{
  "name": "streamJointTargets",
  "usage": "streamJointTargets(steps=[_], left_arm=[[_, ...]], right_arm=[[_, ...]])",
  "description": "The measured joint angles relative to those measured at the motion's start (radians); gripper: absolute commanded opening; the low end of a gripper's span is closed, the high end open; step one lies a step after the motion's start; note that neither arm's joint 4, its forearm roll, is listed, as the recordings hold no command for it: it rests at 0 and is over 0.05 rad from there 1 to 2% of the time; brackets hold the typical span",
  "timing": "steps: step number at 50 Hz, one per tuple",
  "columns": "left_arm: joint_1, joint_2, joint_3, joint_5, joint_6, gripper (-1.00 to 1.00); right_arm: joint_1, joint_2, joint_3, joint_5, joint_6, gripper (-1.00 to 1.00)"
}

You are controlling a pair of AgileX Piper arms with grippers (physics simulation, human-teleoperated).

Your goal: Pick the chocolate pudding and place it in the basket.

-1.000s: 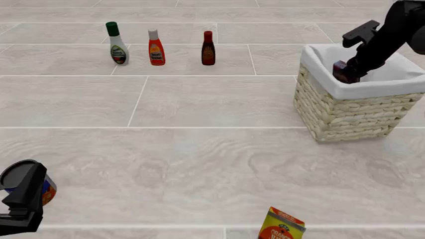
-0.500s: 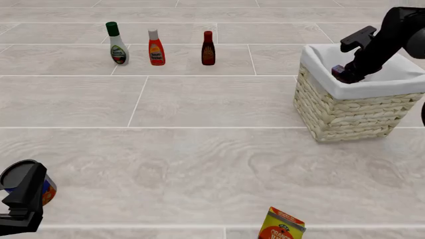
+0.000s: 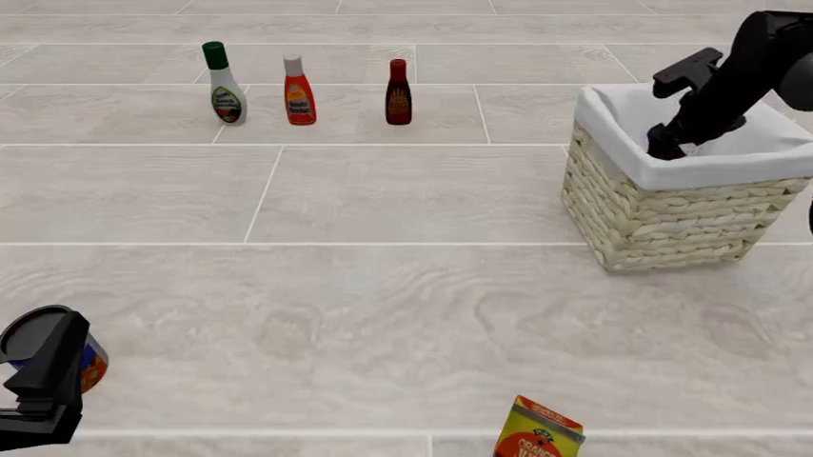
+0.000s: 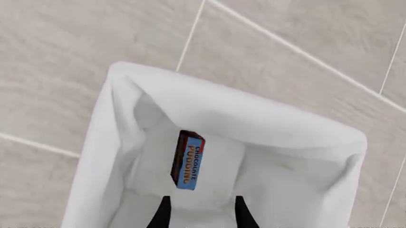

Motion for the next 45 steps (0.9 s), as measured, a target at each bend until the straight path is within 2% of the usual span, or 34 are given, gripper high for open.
streamJointTargets(steps=[26, 45], left_arm=[[0.0, 0.0, 0.0, 0.0, 0.0, 1.0], [0.0, 0.0, 0.0, 0.0, 0.0, 1.0]], right_arm=[[0.0, -0.054, 0.006, 0.01, -0.001, 1.0], [0.004, -0.159, 0.108, -0.016, 0.0, 1.0]])
